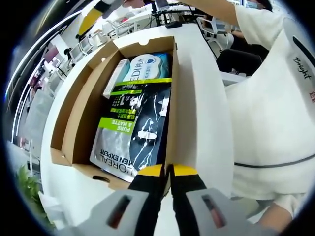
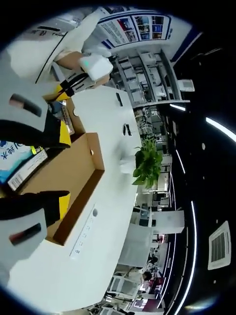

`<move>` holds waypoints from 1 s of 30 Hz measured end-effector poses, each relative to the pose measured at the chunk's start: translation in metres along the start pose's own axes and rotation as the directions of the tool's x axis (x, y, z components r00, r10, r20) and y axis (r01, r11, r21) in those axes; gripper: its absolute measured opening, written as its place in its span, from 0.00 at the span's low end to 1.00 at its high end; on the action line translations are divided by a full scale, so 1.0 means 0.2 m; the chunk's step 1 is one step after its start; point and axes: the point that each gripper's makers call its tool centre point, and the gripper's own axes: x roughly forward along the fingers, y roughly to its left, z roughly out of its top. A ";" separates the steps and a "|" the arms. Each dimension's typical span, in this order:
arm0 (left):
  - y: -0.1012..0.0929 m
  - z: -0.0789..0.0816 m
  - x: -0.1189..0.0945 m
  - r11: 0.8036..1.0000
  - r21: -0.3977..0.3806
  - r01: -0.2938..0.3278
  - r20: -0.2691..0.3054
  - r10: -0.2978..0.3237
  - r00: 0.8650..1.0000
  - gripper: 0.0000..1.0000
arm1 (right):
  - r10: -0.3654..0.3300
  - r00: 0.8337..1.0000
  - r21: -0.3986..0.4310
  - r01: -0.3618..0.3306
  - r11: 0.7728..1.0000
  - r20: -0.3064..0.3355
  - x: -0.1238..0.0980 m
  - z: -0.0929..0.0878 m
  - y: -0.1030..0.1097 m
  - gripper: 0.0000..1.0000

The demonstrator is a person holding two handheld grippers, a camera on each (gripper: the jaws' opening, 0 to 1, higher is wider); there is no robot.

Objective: Operate the shoe box by opening the lid, removing the specified soft item, and placing it in the target area until the item is outside and the box remains undamaged.

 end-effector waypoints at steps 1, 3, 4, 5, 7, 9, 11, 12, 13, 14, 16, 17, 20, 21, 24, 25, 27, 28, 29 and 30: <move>0.00 0.00 0.00 1.000 0.000 0.000 0.000 0.000 1.000 0.04 | 0.007 1.000 -0.002 -0.007 1.000 -0.004 0.00 0.00 0.01 0.36; 0.00 0.00 0.00 1.000 0.006 -0.001 0.001 0.001 1.000 0.04 | 0.021 1.000 0.010 -0.020 1.000 -0.011 -0.02 0.00 0.02 0.36; 0.00 0.00 0.00 1.000 0.006 -0.002 0.002 0.002 1.000 0.04 | 0.039 0.999 0.029 -0.039 0.999 -0.009 -0.02 0.00 0.03 0.36; 0.00 0.00 0.00 1.000 0.005 -0.002 0.003 0.002 1.000 0.04 | 0.078 0.997 0.085 -0.078 0.993 -0.001 -0.03 0.00 0.07 0.36; 0.00 0.00 0.00 1.000 0.000 -0.002 0.003 0.002 1.000 0.04 | 0.118 0.993 0.127 -0.118 0.985 0.007 -0.04 0.00 0.10 0.36; 0.00 0.00 0.00 1.000 0.004 -0.003 0.003 0.003 1.000 0.05 | 0.122 0.992 0.124 -0.123 0.985 0.012 -0.04 -0.01 0.11 0.37; 0.00 0.00 0.00 1.000 0.013 -0.002 0.007 0.002 1.000 0.04 | 0.097 0.995 0.059 -0.098 0.993 0.016 -0.03 -0.02 0.11 0.35; 0.00 0.00 0.00 0.999 0.038 -0.001 0.013 0.001 1.000 0.04 | 0.104 0.995 0.053 -0.104 0.993 0.002 -0.03 -0.04 0.12 0.35; 0.00 0.00 0.00 0.999 0.043 -0.001 0.014 0.001 1.000 0.04 | 0.112 0.994 0.065 -0.112 0.992 0.000 -0.02 -0.04 0.13 0.35; -0.01 0.00 0.00 0.999 0.042 -0.001 0.016 0.001 1.000 0.04 | 0.132 0.991 0.082 -0.132 0.988 -0.001 -0.01 -0.06 0.15 0.35; 0.00 0.00 0.00 1.000 0.024 0.000 0.020 0.000 1.000 0.04 | 0.125 0.992 0.066 -0.124 0.990 -0.010 0.01 -0.08 0.15 0.34; 0.00 0.00 0.00 1.000 0.015 0.001 0.022 -0.002 1.000 0.04 | 0.113 0.994 0.024 -0.113 0.993 -0.007 0.01 -0.09 0.14 0.34; 0.00 0.00 0.00 1.000 0.019 0.001 0.024 -0.002 1.000 0.04 | 0.136 0.989 0.009 -0.136 0.991 -0.060 0.04 -0.16 0.16 0.30; 0.00 0.00 0.00 1.000 0.019 0.000 0.020 -0.001 1.000 0.04 | 0.141 0.987 0.014 -0.140 0.990 -0.072 0.05 -0.17 0.16 0.29; 0.00 0.00 0.00 1.000 0.010 0.001 0.018 -0.001 1.000 0.04 | 0.166 0.982 0.028 -0.164 0.986 -0.088 0.08 -0.20 0.18 0.30; 0.00 0.00 0.00 1.000 0.012 0.000 0.018 0.000 1.000 0.04 | 0.172 0.980 0.036 -0.169 0.985 -0.096 0.09 -0.22 0.18 0.30; 0.00 0.00 0.00 1.000 0.014 -0.003 0.018 0.002 1.000 0.04 | 0.180 0.977 0.079 -0.172 0.982 -0.115 0.10 -0.25 0.18 0.30; 0.00 0.00 0.00 1.000 0.015 -0.004 0.018 0.003 1.000 0.04 | 0.196 0.974 0.092 -0.186 0.978 -0.110 0.12 -0.25 0.19 0.31; 0.00 0.00 0.00 1.000 0.014 -0.004 0.019 0.004 1.000 0.04 | 0.214 0.968 0.123 -0.198 0.972 -0.129 0.13 -0.28 0.20 0.32; 0.00 0.00 0.00 1.000 0.013 -0.004 0.019 0.004 1.000 0.04 | 0.235 0.963 0.110 -0.222 0.969 -0.129 0.14 -0.29 0.21 0.33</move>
